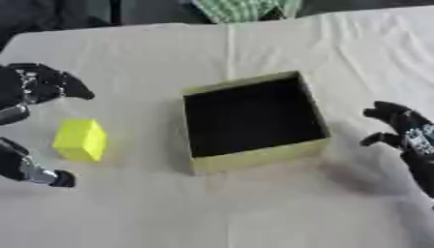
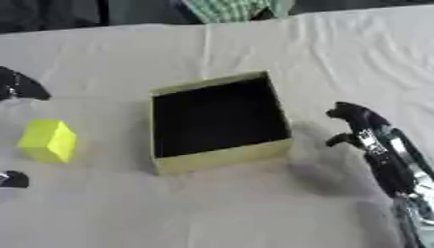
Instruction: Pick up objects on the table and place them in the box.
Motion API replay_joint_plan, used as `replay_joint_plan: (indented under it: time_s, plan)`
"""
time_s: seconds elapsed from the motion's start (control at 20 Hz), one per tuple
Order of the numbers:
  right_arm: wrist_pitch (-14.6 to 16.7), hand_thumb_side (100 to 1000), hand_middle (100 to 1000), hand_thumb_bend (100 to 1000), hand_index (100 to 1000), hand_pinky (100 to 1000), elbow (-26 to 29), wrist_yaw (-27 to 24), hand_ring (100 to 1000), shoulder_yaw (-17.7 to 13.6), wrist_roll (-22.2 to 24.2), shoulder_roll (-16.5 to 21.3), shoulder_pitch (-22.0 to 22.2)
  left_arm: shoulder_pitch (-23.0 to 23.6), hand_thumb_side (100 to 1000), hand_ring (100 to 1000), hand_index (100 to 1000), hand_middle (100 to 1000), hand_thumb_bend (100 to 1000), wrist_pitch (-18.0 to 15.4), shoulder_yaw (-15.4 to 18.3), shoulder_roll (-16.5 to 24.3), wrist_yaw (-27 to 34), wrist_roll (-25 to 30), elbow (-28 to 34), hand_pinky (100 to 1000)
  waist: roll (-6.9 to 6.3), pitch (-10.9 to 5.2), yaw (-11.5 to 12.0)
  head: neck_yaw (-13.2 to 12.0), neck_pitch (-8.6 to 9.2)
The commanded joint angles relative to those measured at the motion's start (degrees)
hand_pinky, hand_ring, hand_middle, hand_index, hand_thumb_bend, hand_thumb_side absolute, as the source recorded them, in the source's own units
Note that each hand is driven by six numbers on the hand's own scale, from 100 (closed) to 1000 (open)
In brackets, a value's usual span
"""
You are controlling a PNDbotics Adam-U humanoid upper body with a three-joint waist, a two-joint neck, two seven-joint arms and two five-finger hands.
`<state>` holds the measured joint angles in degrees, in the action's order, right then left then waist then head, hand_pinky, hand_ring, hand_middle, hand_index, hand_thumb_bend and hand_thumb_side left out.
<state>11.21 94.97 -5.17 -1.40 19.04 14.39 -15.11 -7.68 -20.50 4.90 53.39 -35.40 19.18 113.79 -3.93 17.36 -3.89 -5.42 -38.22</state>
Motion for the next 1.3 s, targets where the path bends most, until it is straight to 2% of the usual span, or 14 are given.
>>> replay_joint_plan:
  time_s: [0.05, 0.55, 1.05, 1.3]
  plan:
    - [0.21, 770, 756, 100, 872, 573, 0.73, 0.17, 923, -0.31, 0.01, 1.08, -0.42, -0.58, 591, 742, 867, 748, 822, 1.52, 1.36, 2.38, -0.59, 1.35, 0.8, 807, 0.01, -0.98, -0.01, 0.26, 0.67]
    - [0.21, 769, 756, 100, 872, 573, 0.72, 0.16, 923, -0.3, 0.1, 1.13, -0.39, -0.25, 581, 745, 866, 751, 842, 4.1, 2.12, 2.71, -1.67, 3.72, 0.46, 807, -0.05, -1.02, -0.01, 0.33, 0.93]
    - [0.29, 767, 756, 100, 873, 573, 0.67, 0.14, 924, -0.16, 0.26, 1.19, -0.42, -2.16, 556, 738, 858, 742, 851, 3.78, 1.58, 3.7, -1.65, 3.11, -2.52, 798, 0.08, -1.1, -0.1, 0.14, 0.89]
    - [0.32, 767, 756, 100, 873, 572, 0.65, 0.13, 924, -0.05, 0.35, 1.18, -0.43, -3.69, 549, 731, 850, 733, 848, 3.31, 0.51, 4.13, -2.78, 2.45, -5.95, 790, 0.1, -1.12, -0.25, 0.02, 0.79]
